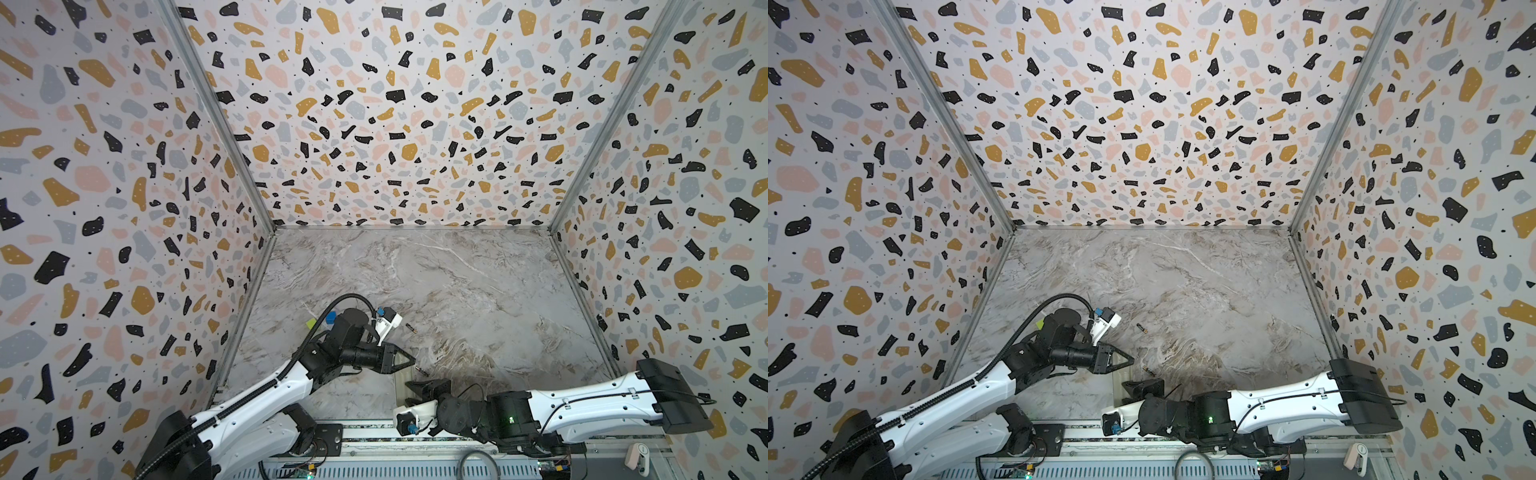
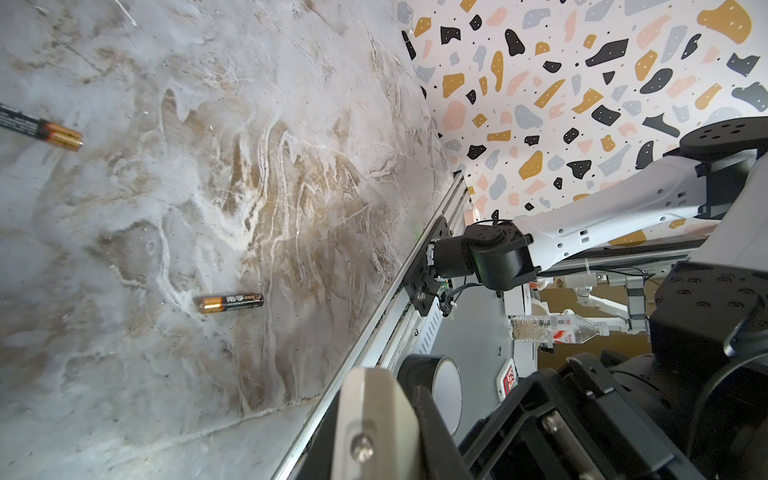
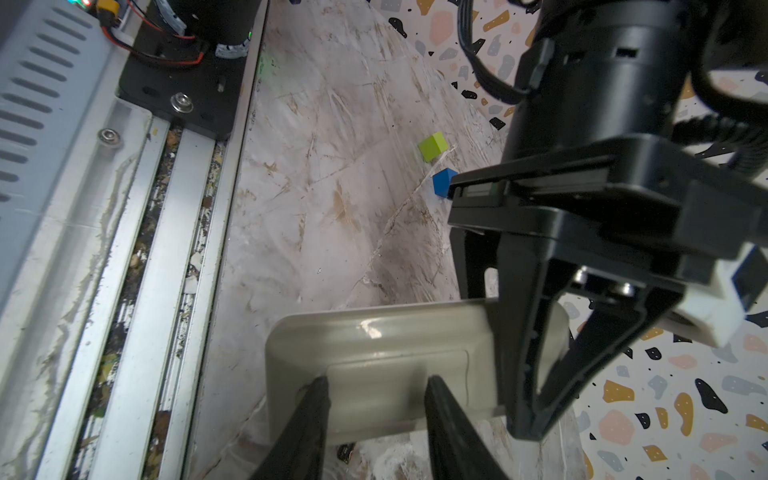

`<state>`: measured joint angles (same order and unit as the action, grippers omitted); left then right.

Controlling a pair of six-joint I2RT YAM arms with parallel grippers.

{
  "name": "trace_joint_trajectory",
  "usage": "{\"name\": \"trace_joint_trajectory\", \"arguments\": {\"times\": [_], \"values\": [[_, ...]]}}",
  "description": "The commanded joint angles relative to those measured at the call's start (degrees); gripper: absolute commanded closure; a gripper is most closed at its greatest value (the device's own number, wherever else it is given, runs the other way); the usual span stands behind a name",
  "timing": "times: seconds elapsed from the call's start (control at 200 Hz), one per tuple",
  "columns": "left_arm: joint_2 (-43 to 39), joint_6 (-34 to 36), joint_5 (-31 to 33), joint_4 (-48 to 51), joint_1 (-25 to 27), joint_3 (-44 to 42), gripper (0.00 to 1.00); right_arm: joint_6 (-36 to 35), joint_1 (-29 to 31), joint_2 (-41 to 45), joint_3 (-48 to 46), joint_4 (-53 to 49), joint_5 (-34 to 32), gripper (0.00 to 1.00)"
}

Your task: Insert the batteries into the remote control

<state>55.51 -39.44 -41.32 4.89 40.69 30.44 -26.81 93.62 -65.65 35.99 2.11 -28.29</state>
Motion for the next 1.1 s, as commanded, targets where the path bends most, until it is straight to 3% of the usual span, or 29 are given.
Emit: {"name": "trace_joint_trajectory", "arguments": {"times": [0.0, 0.25, 0.871, 1.096], "values": [[-1.13, -0.42, -1.92, -2.32, 0.09, -0.46, 1.0, 0.8, 0.16, -0.69, 1.8, -1.11, -0.01, 0.54], [-1.14, -0.29, -2.18, -1.98, 0.08, -0.51, 1.0, 0.7, 0.16, -1.41, 2.16, -2.05, 2.13, 0.47], [-1.02, -0.34, -2.1, -3.06, 0.09, -1.66, 1.0, 0.17, 0.2, 2.08, 2.44, -2.02, 5.61, 0.53], [-0.73, -0.38, -2.44, -3.28, 0.09, -1.35, 1.0, -0.42, 0.17, 1.23, 2.34, -2.2, 3.83, 0.54]]}}
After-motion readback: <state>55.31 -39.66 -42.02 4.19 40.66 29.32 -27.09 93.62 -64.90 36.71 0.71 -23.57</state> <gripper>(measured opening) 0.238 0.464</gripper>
